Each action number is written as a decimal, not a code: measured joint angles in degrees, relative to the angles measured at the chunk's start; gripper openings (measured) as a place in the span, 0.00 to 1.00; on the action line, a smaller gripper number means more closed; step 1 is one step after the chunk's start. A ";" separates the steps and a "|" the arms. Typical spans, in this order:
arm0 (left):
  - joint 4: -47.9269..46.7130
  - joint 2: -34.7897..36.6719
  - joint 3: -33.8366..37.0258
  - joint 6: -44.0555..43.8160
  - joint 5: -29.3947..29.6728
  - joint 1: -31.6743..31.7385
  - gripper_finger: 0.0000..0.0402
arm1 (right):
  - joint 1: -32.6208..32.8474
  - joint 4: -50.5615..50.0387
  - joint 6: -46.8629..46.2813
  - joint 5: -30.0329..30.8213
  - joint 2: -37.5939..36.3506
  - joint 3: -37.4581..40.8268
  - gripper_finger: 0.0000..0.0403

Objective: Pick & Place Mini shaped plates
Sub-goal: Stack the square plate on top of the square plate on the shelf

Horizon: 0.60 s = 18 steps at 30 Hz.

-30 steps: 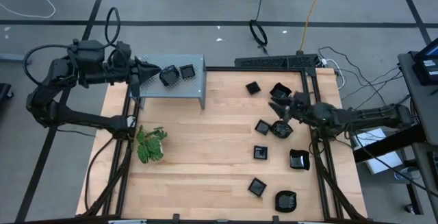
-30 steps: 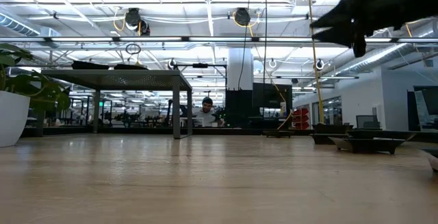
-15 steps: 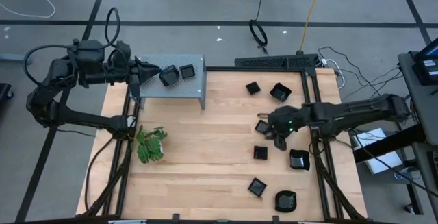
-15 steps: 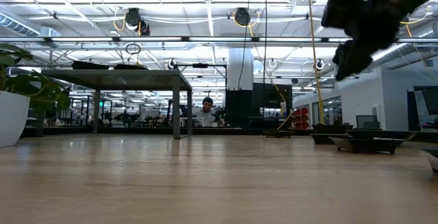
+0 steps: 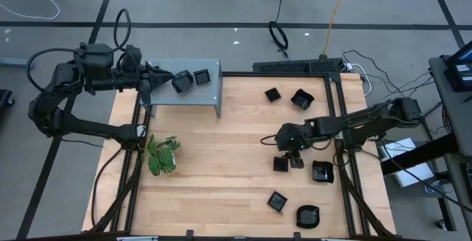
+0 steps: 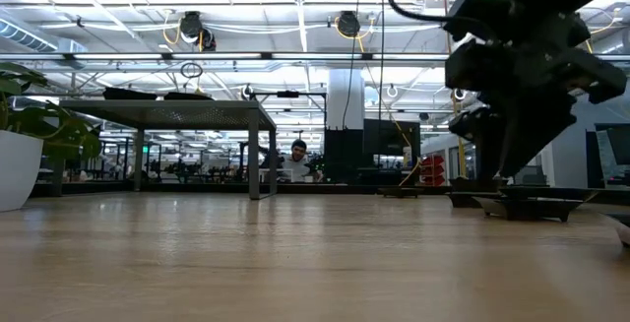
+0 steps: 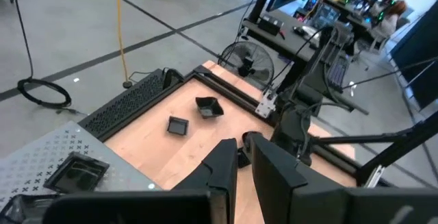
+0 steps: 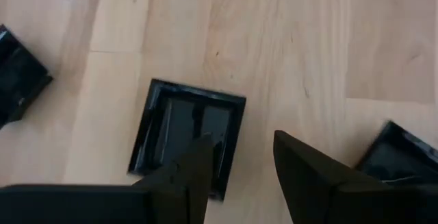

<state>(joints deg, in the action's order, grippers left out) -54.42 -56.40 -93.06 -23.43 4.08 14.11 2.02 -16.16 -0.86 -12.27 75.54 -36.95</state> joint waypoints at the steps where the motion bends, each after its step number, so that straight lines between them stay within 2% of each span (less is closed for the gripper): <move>1: -0.24 0.00 0.00 0.63 0.00 0.00 0.12 | 0.00 0.59 -0.08 0.01 0.89 0.00 0.35; 12: -3.16 0.45 0.01 4.29 -0.81 0.00 0.12 | 0.15 2.45 -1.42 -0.02 8.45 -0.17 0.33; 15: -3.90 0.76 0.01 5.98 -1.10 0.00 0.12 | 0.71 2.69 -1.06 0.44 8.82 -0.17 0.26; 18: -4.25 1.11 0.01 7.55 -1.20 0.00 0.12 | 1.56 3.91 -0.56 0.07 8.87 -0.16 0.14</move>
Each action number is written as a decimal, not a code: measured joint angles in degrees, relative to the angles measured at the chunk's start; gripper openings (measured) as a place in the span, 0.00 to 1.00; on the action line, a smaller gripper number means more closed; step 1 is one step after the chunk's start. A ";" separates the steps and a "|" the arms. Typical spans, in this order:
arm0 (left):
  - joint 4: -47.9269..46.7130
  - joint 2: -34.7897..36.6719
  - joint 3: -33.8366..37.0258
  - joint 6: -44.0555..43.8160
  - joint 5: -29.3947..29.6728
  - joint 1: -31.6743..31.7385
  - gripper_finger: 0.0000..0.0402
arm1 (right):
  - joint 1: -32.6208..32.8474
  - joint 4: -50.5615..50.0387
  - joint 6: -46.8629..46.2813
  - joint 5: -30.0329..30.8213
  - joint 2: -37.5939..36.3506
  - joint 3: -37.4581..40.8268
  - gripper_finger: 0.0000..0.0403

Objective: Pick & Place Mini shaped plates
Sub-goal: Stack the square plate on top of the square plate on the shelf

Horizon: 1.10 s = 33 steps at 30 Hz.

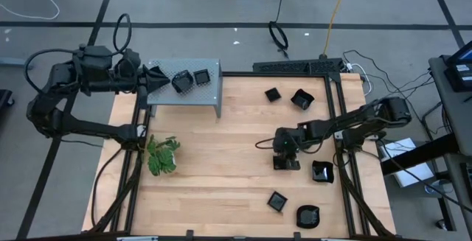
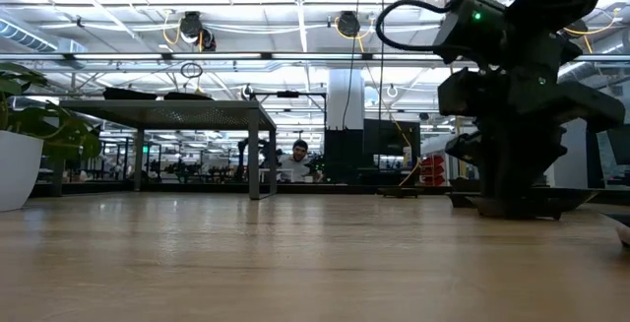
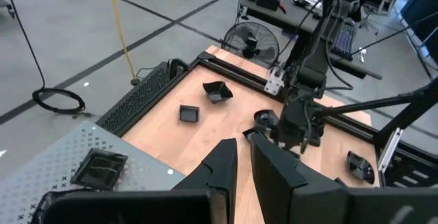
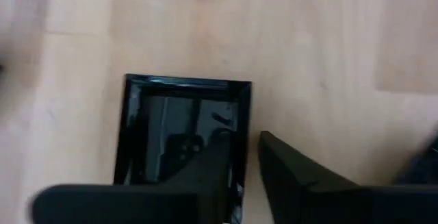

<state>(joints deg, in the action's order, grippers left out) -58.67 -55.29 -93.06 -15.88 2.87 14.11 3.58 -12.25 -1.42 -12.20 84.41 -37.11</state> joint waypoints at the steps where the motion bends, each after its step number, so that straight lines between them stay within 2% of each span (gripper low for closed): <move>1: 0.01 0.19 0.00 0.37 0.00 0.00 0.12 | 0.29 0.66 0.00 -0.53 0.07 0.01 0.09; 3: -0.04 0.64 0.02 0.82 0.00 0.00 0.12 | 0.54 2.19 -0.02 -2.33 0.19 0.12 0.03; 6: -0.08 1.49 0.02 0.85 0.00 0.00 0.12 | 0.60 6.21 -3.70 -2.37 0.27 0.27 0.02; 10: -0.38 2.94 0.02 0.79 -0.02 0.00 0.12 | -0.23 18.32 -10.41 -1.38 0.27 0.25 0.00; 14: -0.38 4.40 0.02 0.76 -0.02 0.00 0.12 | -1.33 27.90 -13.97 3.09 1.78 -2.34 0.00; 17: -0.36 4.89 0.02 0.32 -0.02 0.00 0.12 | -2.64 26.38 -13.42 4.71 5.58 -6.95 0.00; 21: -0.31 4.68 0.00 0.86 0.00 0.00 0.12 | -4.91 27.02 -12.52 4.54 14.12 -15.95 0.00; 27: -0.30 4.68 0.00 1.20 0.03 0.00 0.12 | -8.46 27.32 -17.66 4.33 24.75 -27.42 0.00; 30: -0.45 4.70 0.00 1.19 -0.04 0.00 0.12 | -9.66 26.74 -20.98 1.72 27.94 -30.37 0.00; 33: -2.11 4.72 0.00 1.18 -0.12 0.00 0.12 | -10.00 26.65 -22.87 1.63 29.98 -32.06 0.00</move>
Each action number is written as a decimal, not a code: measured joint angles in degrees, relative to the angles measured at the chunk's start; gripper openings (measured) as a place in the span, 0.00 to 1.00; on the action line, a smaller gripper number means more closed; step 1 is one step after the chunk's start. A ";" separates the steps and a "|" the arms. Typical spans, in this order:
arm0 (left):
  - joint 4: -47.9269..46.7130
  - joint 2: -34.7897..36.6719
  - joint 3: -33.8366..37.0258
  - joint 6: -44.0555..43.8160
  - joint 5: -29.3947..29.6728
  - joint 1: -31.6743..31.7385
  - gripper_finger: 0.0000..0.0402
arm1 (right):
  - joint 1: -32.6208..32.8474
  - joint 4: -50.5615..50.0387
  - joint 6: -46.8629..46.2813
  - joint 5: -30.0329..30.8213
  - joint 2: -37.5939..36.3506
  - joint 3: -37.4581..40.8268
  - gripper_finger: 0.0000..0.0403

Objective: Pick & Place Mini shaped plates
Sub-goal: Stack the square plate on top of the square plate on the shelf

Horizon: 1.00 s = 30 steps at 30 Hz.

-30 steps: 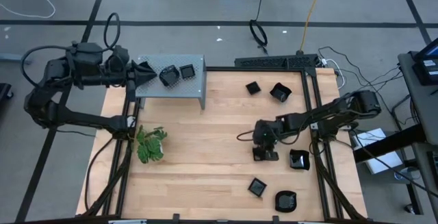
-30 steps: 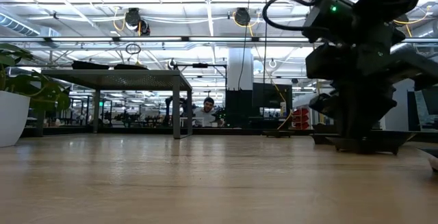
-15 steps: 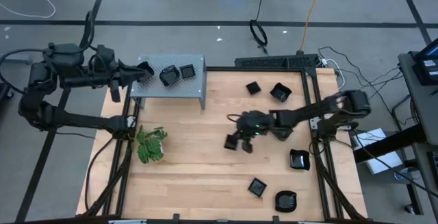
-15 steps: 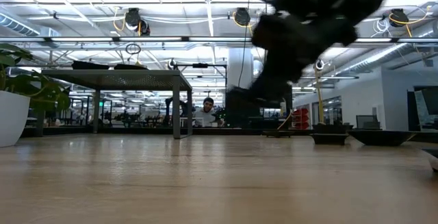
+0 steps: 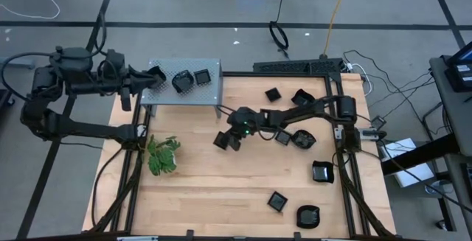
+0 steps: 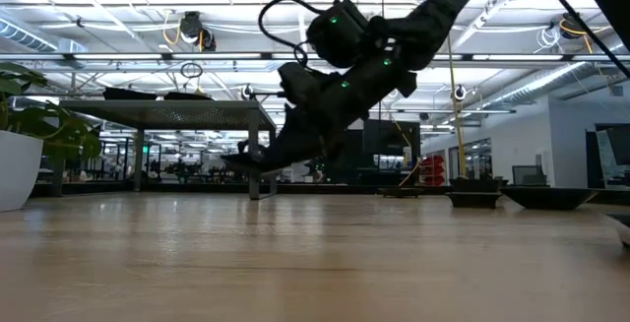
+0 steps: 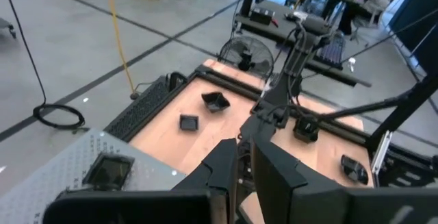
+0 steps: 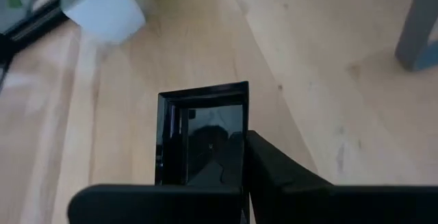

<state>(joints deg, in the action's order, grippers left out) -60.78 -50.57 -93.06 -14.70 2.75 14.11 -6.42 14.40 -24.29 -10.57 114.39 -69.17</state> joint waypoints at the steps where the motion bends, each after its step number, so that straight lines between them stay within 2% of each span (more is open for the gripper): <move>1: -0.34 0.00 0.00 0.00 -0.07 0.00 0.12 | 0.00 -0.21 -0.61 -0.02 0.40 -0.27 0.00; 9: -1.22 -0.02 0.00 -0.01 -0.12 0.00 0.12 | -0.02 -2.06 -1.12 0.17 1.23 -0.63 0.05; 18: -1.22 -0.05 0.00 3.37 -0.12 0.00 0.12 | -1.09 -3.20 -0.51 0.09 0.94 -0.63 0.25; 23: -1.23 -1.04 0.00 10.60 -2.33 0.00 0.12 | -1.60 -7.04 1.84 0.13 -5.27 -0.72 0.33; 27: -1.22 -3.18 -0.02 15.62 -5.05 0.00 0.12 | -1.49 -15.66 8.70 0.68 -12.14 -0.59 0.33; 30: -1.19 -5.73 -0.02 15.71 -5.39 0.00 0.12 | -1.38 -22.46 12.46 4.33 -19.02 -0.62 0.32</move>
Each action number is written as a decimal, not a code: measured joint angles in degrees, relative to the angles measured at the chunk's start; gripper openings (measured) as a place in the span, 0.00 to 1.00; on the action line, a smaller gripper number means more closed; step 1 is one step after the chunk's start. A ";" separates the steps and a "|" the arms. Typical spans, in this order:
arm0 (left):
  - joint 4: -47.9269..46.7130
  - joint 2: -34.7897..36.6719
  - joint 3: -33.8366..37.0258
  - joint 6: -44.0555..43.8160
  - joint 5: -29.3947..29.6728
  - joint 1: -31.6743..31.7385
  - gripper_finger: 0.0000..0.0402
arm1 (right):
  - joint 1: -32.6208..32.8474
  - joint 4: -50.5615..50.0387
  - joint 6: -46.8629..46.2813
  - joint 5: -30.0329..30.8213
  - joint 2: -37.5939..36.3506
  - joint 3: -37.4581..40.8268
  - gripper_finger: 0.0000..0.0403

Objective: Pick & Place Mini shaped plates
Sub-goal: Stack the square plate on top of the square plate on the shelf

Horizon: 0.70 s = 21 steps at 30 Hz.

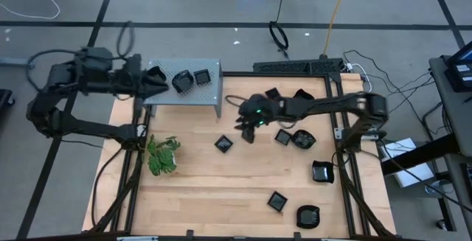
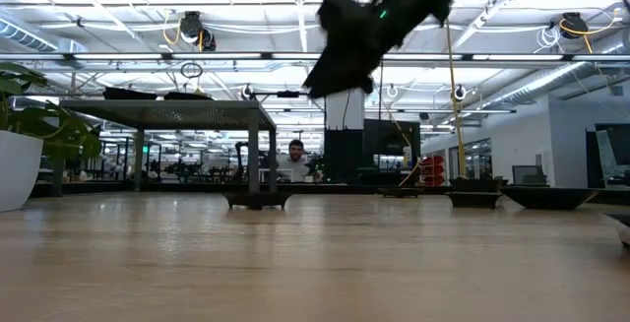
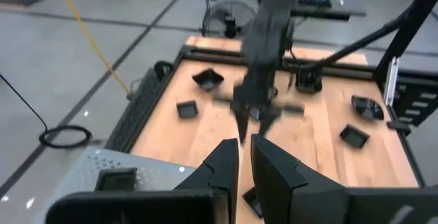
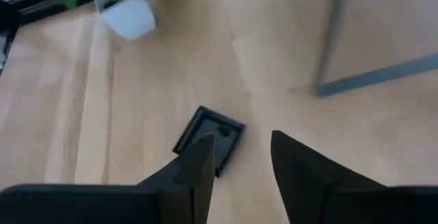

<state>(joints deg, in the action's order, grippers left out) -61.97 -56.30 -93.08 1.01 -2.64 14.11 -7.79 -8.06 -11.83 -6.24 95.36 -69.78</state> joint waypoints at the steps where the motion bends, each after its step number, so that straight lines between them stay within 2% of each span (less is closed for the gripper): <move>1: 0.01 -1.03 0.00 -0.11 -0.06 0.00 0.12 | 0.00 -2.35 1.07 1.22 -2.28 -0.02 0.32; 10: 0.42 -11.48 0.00 -1.44 0.78 0.00 0.12 | 0.00 -20.59 5.13 8.78 -21.45 0.78 0.29; 15: 4.12 -17.33 0.00 -4.51 1.86 0.00 0.12 | 0.00 -18.63 4.80 9.53 -32.11 8.58 0.28; 21: 4.44 -21.76 0.00 -5.19 -1.59 -0.22 0.12 | 0.00 -8.12 0.05 9.47 -44.93 24.64 0.27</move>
<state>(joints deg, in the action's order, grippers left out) -57.53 -78.06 -93.08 -4.18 -4.23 13.88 -7.79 -16.18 -11.78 3.23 50.43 -45.15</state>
